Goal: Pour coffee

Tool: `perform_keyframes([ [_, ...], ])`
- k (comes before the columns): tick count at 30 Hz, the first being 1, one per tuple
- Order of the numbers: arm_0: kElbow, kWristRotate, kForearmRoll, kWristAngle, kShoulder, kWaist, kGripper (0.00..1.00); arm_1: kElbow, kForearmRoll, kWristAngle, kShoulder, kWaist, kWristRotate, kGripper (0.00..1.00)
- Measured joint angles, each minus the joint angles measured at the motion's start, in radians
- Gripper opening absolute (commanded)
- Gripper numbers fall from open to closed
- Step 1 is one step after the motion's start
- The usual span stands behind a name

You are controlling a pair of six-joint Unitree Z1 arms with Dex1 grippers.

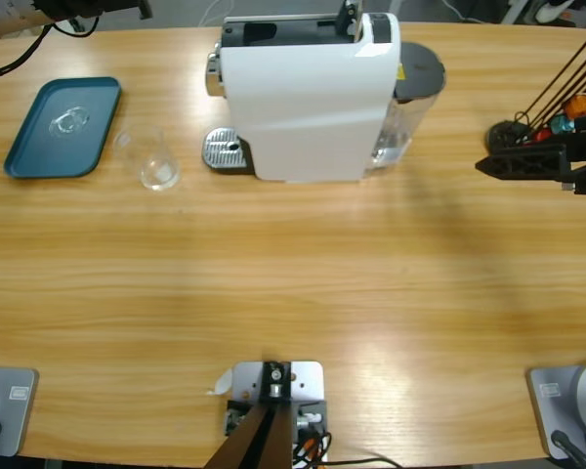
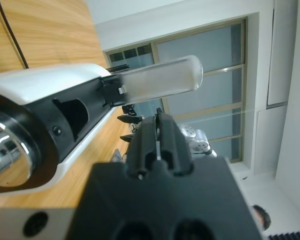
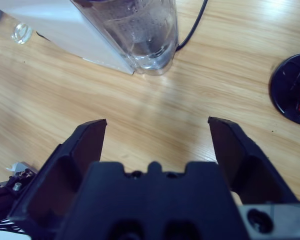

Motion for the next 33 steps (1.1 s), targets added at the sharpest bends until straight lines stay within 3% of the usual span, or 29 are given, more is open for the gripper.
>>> perform_keyframes([
  [7, -0.028, 0.038, -0.021, -0.012, -0.08, 0.017, 0.006, 0.0, 0.0, 0.0, 0.0, 0.0, 0.0, 0.895],
  [9, -0.046, 0.063, 0.021, -0.012, -0.141, 0.03, 0.152, 0.0, 0.0, 0.0, 0.0, 0.0, 0.0, 0.895],
  [10, -0.057, 0.079, 0.069, -0.011, -0.175, 0.034, 0.177, 0.0, 0.0, 0.0, 0.0, 0.0, 0.0, 0.896],
  [11, -0.072, 0.096, 0.133, -0.01, -0.208, 0.038, 0.179, 0.0, 0.0, 0.0, 0.0, 0.0, 0.0, 0.896],
  [13, -0.12, 0.145, 0.312, -0.003, -0.279, 0.042, 0.31, 0.0, 0.0, 0.0, 0.0, 0.0, 0.0, 0.899],
  [16, -0.206, 0.283, 0.662, 0.047, -0.371, 0.046, 0.405, 0.0, 0.0, 0.0, 0.0, 0.0, 0.0, 0.899],
  [18, -0.266, 0.422, 0.935, 0.145, -0.425, 0.046, 0.425, 0.0, 0.0, 0.0, 0.0, 0.0, 0.0, 0.895],
  [23, -0.431, 0.767, 1.51, 0.436, -0.52, 0.033, 0.691, 0.0, -0.002, -0.004, -0.001, 0.0, 0.0, 0.89],
  [25, -0.492, 0.913, 1.7, 0.583, -0.534, 0.003, 0.747, 0.001, -0.002, -0.037, -0.014, 0.0, 0.004, 0.885],
  [30, -0.499, 1.18, 1.895, 0.868, -0.571, -0.051, 0.826, 0.011, -0.001, -0.138, -0.099, -0.006, 0.048, 0.898],
  [33, -0.455, 1.259, 1.911, 0.941, -0.604, -0.064, 0.825, 0.015, -0.002, -0.2, -0.118, -0.004, 0.087, 0.998],
])
